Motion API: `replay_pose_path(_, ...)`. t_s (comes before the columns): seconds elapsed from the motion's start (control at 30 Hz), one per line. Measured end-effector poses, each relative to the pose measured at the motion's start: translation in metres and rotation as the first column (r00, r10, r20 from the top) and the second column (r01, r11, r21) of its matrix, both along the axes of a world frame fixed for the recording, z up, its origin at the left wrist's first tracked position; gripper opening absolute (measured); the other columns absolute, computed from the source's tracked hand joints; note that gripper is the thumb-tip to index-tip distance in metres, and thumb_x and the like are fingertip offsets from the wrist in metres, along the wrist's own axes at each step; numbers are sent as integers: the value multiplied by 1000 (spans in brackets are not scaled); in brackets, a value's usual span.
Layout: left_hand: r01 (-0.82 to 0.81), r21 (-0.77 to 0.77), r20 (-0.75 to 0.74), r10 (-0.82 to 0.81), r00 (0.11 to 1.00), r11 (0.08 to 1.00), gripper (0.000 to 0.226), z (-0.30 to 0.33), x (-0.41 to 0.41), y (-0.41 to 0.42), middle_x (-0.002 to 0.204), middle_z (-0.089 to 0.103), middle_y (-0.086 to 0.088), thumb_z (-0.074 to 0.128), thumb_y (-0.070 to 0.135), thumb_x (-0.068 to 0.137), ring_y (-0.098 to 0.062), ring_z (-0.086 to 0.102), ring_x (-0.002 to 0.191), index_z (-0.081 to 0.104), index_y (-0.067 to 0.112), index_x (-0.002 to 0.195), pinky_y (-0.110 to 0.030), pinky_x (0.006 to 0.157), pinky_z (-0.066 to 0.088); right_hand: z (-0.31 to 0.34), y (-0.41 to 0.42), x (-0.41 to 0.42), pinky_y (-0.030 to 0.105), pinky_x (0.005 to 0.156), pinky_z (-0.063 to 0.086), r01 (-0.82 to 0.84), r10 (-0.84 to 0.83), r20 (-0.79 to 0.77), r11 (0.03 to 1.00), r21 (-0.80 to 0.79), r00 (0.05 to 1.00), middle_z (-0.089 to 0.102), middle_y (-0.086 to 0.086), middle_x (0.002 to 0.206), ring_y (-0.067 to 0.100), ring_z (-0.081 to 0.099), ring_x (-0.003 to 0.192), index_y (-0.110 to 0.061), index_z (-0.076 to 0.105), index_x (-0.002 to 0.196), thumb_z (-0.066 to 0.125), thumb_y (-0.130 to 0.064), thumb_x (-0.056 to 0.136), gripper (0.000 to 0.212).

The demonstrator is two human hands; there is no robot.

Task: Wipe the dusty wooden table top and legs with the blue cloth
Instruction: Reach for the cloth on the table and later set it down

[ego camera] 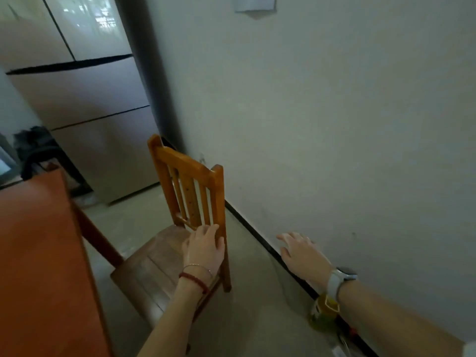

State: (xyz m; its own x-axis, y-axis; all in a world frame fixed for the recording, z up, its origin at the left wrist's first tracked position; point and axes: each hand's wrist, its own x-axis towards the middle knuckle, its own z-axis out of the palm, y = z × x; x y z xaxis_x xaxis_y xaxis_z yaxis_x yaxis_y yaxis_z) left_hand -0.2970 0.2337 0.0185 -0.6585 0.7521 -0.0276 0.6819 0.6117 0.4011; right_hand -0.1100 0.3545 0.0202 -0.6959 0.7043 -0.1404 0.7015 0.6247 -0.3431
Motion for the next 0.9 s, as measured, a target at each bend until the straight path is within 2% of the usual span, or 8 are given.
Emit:
replay_pose_path(0.13,-111,87,34,108,994,990,42,19,-57,54,133,45,-2,43,37,91,-22,50,115,42,23,131,-46,99,43,14,68,-64,35,106,32,-116,116,-105,993,1,988,46,2,135,21,40,126,-20,38,135,37,-24,95,40)
replay_pose_path(0.37,-287,255,101,270,957,923,44,35,-144,120,133,42,-3,43,38,91,-21,47,116,36,23,131,-45,98,44,37,166,-203,34,106,33,-293,280,-339,956,13,898,48,10,132,25,43,123,-11,41,134,41,-13,94,40)
replay_pose_path(0.5,-427,221,284,361,888,877,66,19,-194,173,145,26,-9,48,42,89,-27,37,127,17,17,142,-47,103,40,30,213,-293,28,102,33,-405,371,-419,914,10,828,49,10,129,24,45,121,-10,41,134,42,-11,93,41)
replay_pose_path(0.6,-514,117,341,452,824,850,92,6,-228,211,152,11,-9,55,45,84,-30,26,135,-6,11,145,-45,109,31,20,243,-363,32,101,36,-511,459,-439,860,-1,773,49,11,129,23,45,120,-10,39,135,43,-10,93,42)
replay_pose_path(0.67,-574,75,365,513,777,815,98,-4,-251,226,148,18,-11,60,37,81,-32,35,127,-10,13,144,-45,106,37,15,259,-411,36,101,40,-608,553,-458,793,33,696,50,12,126,22,47,116,-10,38,135,44,-9,92,44)
replay_pose_path(0.77,-641,106,404,556,726,760,92,-12,-271,230,133,38,-10,66,27,74,-28,50,109,4,26,143,-42,92,50,9,272,-472,34,104,37,-763,725,-445,633,130,526,49,14,130,25,46,122,-8,41,134,46,-9,91,43)
replay_pose_path(0.83,-661,148,408,564,718,735,88,-9,-273,230,124,45,-8,67,25,72,-24,54,102,13,27,141,-38,87,53,5,274,-503,39,102,41,-847,850,-369,477,233,377,49,15,129,26,47,121,-9,43,132,42,-16,90,42)
replay_pose_path(0.9,-682,176,429,568,702,710,88,-3,-271,231,110,51,-2,68,24,72,-15,57,89,14,27,141,-29,79,54,3,273,-523,46,99,44,-908,959,-223,244,340,174,47,14,132,28,45,123,-14,42,131,38,-22,88,44)
